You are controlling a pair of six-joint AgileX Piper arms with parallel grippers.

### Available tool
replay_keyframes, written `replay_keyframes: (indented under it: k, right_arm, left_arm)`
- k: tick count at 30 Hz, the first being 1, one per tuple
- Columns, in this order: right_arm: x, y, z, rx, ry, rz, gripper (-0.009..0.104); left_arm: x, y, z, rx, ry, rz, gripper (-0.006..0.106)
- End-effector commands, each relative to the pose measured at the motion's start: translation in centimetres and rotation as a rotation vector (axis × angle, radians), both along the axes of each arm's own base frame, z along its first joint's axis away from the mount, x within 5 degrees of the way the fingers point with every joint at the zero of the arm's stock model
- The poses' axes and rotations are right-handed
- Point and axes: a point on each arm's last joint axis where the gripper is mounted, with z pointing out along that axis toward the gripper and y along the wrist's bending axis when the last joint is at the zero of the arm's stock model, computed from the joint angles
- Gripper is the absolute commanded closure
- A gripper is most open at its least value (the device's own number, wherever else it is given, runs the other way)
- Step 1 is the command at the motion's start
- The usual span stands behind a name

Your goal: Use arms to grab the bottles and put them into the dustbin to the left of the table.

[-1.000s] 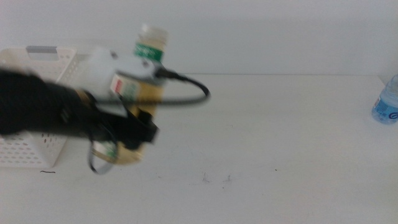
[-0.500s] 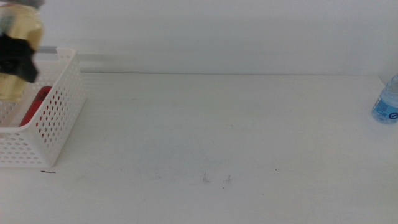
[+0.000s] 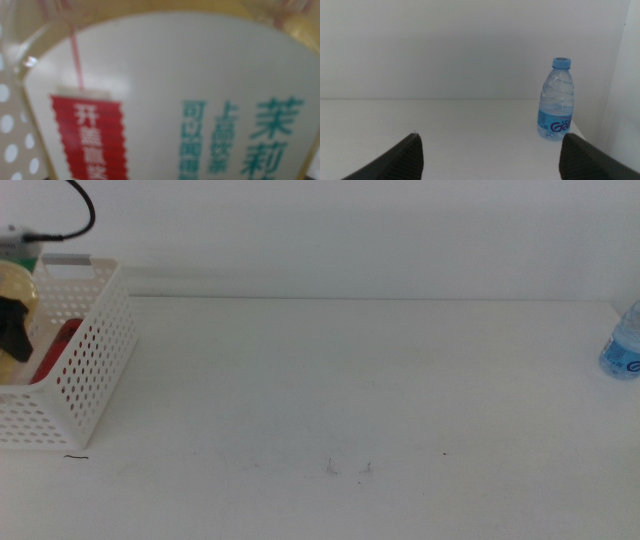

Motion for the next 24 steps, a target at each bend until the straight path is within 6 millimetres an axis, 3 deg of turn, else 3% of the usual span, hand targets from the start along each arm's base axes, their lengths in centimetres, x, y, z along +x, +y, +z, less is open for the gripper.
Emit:
replay_keyframes:
  k: [1,9,13,16,21,24]
  right_arm:
    - [0.0,0.0,0.0,-0.007,-0.009,-0.004,0.003]
    - [0.0,0.0,0.0,-0.007,-0.009,-0.004,0.003]
    - [0.0,0.0,0.0,-0.007,-0.009,-0.004,0.003]
    - [0.0,0.0,0.0,-0.007,-0.009,-0.004,0.003]
    - [0.0,0.0,0.0,-0.007,-0.009,-0.004,0.003]
    - [0.0,0.0,0.0,-0.007,-0.009,-0.004,0.003]
  left_arm:
    - [0.3,0.3,0.7,0.019,-0.031,-0.001,0.101]
    - [1.2,0.9,-1.4,0.052,-0.006,-0.029,0.100]
    - [1.7,1.0,-2.8,0.035,0.006,-0.025,0.090]
    - [1.9,1.1,-3.3,0.037,0.006,-0.025,0.067]
    - [2.2,1.2,-3.3,0.070,-0.014,-0.053,0.006]
    - [2.0,1.1,-2.3,0.061,-0.022,-0.016,0.007]
